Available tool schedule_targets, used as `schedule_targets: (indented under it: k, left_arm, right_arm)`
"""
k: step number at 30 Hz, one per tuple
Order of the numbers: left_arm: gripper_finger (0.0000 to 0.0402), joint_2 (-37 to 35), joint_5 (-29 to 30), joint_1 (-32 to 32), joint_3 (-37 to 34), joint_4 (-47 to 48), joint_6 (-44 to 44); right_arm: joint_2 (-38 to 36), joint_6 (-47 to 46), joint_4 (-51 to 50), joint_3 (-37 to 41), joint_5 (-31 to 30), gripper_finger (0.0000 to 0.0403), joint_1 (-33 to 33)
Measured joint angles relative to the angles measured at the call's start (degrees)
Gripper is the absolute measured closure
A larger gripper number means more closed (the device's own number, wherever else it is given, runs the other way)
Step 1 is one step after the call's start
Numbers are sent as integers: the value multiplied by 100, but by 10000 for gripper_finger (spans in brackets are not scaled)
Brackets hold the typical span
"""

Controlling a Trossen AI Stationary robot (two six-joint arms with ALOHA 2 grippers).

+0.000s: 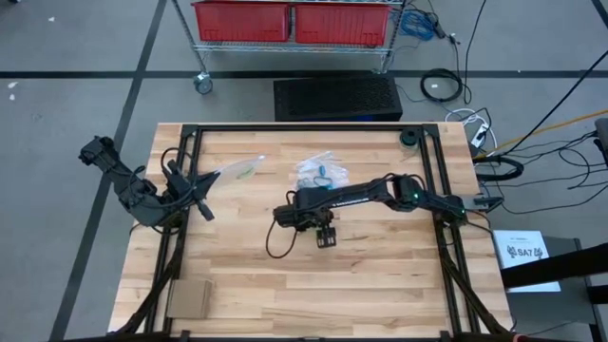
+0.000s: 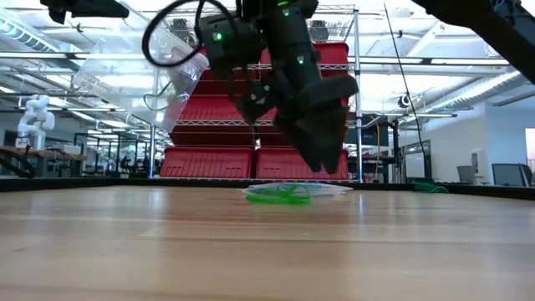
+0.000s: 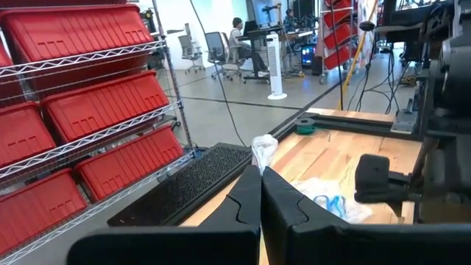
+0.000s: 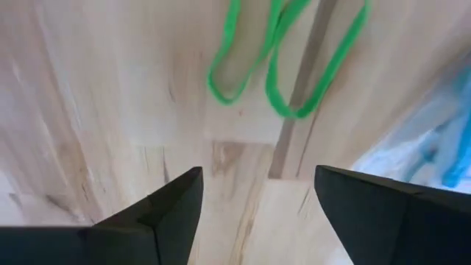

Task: Sort rubber bands
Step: Put the green rubber band into the open transparent zip lock bag

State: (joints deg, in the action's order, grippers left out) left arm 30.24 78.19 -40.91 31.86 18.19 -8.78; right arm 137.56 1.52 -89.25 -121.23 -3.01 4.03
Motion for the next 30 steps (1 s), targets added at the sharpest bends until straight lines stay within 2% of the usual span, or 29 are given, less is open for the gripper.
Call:
schedule_targets:
  k: [3,6,9,11,20,26,30]
  left_arm:
    - [401,2,0,0,0,-1,0]
    - [401,1,0,0,0,11,-1]
    - [401,0,1,0,0,34,-20]
    - [401,2,-15,1,0,39,-39]
    - [401,1,-78,0,0,43,-11]
    - [401,1,-80,0,0,42,3]
    - [401,2,-82,2,0,40,4]
  right_arm:
    - [-97,-29,237,-2,-19,150,-29]
    - [-106,46,897,-7,-50,152,-53]
    - [-93,362,1200,21,-317,169,-63]
    - [-73,510,1158,114,-480,187,-78]
    - [-63,769,1311,577,-435,283,-109]
    - [-63,775,1154,497,-449,391,-93]
    - [-63,608,772,79,-455,394,-31]
